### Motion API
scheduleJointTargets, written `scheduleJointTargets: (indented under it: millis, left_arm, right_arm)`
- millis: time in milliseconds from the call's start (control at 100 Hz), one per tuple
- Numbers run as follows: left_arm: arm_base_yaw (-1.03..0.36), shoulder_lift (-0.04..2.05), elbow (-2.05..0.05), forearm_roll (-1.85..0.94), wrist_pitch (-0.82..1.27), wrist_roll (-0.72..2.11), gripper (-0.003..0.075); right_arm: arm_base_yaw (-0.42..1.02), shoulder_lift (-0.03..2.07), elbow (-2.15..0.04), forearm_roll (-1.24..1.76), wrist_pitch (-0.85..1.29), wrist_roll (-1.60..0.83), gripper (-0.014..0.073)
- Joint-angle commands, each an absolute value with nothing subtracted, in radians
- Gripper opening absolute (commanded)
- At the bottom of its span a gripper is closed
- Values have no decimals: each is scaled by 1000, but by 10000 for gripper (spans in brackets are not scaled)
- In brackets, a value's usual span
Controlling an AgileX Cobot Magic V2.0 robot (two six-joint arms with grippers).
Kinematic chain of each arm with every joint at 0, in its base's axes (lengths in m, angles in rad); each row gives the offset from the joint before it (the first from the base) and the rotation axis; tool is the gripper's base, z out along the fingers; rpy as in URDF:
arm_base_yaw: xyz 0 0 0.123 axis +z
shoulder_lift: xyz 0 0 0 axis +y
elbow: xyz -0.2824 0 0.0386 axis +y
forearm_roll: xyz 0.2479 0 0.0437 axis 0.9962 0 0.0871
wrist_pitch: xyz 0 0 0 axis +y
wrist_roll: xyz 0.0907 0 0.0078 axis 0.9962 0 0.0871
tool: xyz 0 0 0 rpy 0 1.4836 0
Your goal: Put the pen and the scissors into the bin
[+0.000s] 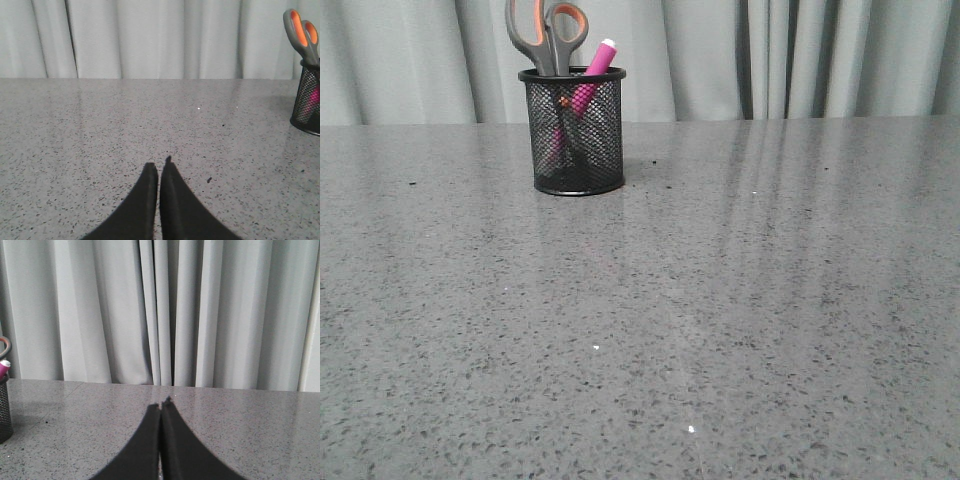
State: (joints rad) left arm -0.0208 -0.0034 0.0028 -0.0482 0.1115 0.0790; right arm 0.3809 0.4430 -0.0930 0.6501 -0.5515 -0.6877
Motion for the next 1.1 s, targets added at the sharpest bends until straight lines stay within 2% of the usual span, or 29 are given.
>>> scheduleJointTargets:
  millis: [0, 1090]
  left_arm:
    - [-19, -36, 45, -53, 45, 68, -19]
    - [-19, -36, 45, -53, 45, 68, -19]
  right_arm:
    - [374, 445, -120, 627, -619, -697, -73]
    - [372, 431, -116, 627, -594, -697, -73]
